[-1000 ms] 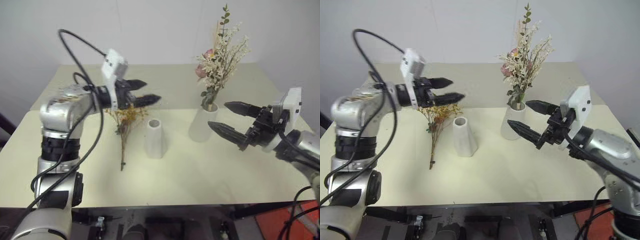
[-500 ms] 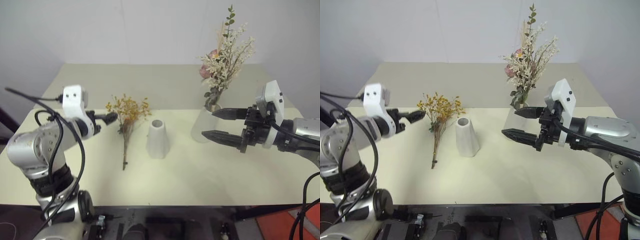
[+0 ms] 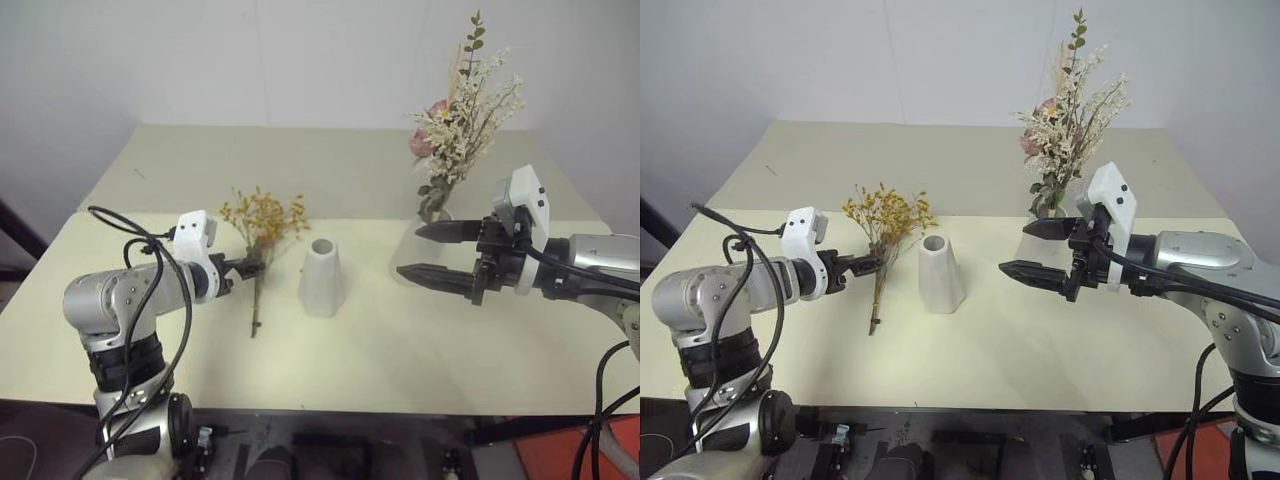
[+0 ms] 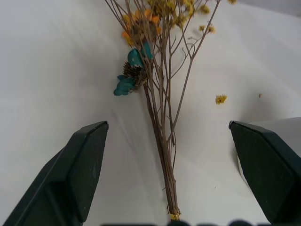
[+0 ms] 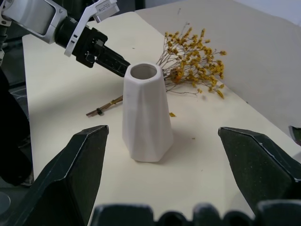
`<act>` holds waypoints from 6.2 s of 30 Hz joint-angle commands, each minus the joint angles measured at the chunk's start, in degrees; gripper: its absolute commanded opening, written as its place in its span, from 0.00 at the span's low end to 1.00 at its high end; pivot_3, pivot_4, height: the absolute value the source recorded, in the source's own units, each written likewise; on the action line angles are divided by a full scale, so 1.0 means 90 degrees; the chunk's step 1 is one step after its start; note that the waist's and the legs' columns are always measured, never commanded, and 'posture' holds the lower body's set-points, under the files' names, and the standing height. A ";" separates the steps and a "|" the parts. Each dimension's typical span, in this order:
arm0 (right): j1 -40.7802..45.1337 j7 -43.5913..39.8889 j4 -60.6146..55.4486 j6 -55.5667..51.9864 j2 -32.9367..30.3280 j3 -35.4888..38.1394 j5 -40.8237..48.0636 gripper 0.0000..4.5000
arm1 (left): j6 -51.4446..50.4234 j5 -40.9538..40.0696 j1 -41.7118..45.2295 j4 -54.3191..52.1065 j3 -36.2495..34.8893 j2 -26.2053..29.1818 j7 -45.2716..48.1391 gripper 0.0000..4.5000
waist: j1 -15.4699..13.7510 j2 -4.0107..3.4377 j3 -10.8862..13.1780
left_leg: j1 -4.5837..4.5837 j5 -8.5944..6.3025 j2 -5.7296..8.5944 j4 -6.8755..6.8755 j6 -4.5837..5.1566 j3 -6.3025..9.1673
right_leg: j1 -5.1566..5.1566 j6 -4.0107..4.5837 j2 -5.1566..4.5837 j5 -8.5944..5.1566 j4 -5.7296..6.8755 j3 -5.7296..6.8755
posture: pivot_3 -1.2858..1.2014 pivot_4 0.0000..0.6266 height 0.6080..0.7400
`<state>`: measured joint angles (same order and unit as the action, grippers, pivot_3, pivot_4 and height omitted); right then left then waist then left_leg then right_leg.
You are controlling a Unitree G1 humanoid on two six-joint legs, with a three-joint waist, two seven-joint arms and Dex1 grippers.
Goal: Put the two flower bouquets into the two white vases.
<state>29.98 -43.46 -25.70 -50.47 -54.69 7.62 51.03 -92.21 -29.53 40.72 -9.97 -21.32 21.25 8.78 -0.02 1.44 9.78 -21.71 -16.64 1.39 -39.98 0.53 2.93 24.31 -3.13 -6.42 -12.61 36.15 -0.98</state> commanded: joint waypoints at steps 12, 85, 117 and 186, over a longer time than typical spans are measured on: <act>-0.0256 0.0427 -0.0394 -0.0190 0.0098 0.0503 0.0130 1.00 | 0.0231 0.0532 0.1331 0.2016 0.1342 0.0074 0.0128 1.00 | 0.0007 0.0001 0.0000 | -0.0007 0.0001 0.0004 0.0004 -0.0002 0.0000 | 0.0003 -0.0002 -0.0002 0.0001 0.0002 0.0002 | 0.52 0.24 1.00; -0.0803 0.0888 -0.1191 -0.0396 -0.0078 0.1113 0.1143 1.00 | 0.5457 -0.1609 0.3005 0.4132 0.0599 0.0989 0.6994 0.00 | 0.0091 0.0004 0.0002 | -0.0030 0.0001 0.0002 -0.0014 0.0001 -0.0015 | 0.0008 -0.0003 0.0003 0.0005 0.0028 0.0021 | 0.52 0.24 1.00; -0.1381 0.1673 -0.1675 -0.0326 -0.0219 0.1390 0.1593 1.00 | 0.6260 -0.0979 0.2838 0.4876 0.1262 0.0240 0.7974 0.00 | 0.0093 0.0005 0.0002 | -0.0034 -0.0002 -0.0001 -0.0023 0.0007 -0.0014 | 0.0002 -0.0004 0.0008 0.0005 0.0009 0.0026 | 0.52 0.24 1.00; -0.1578 0.1478 -0.1503 -0.0010 0.0284 0.1128 0.0660 1.00 | 0.7060 0.0213 0.1371 0.3074 0.2508 0.0829 0.7795 0.99 | 0.0073 0.0004 0.0002 | -0.0031 -0.0004 -0.0004 -0.0026 0.0010 -0.0009 | -0.0005 -0.0004 0.0010 0.0005 0.0003 0.0024 | 0.52 0.24 1.00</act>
<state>14.88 -29.91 -38.75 -52.56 -52.25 16.70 57.36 -29.87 -28.33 51.64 18.64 1.21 28.46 79.76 0.64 1.48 9.79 -21.99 -16.68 1.35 -40.22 0.62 2.86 24.26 -3.16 -6.33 -12.56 36.18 -0.76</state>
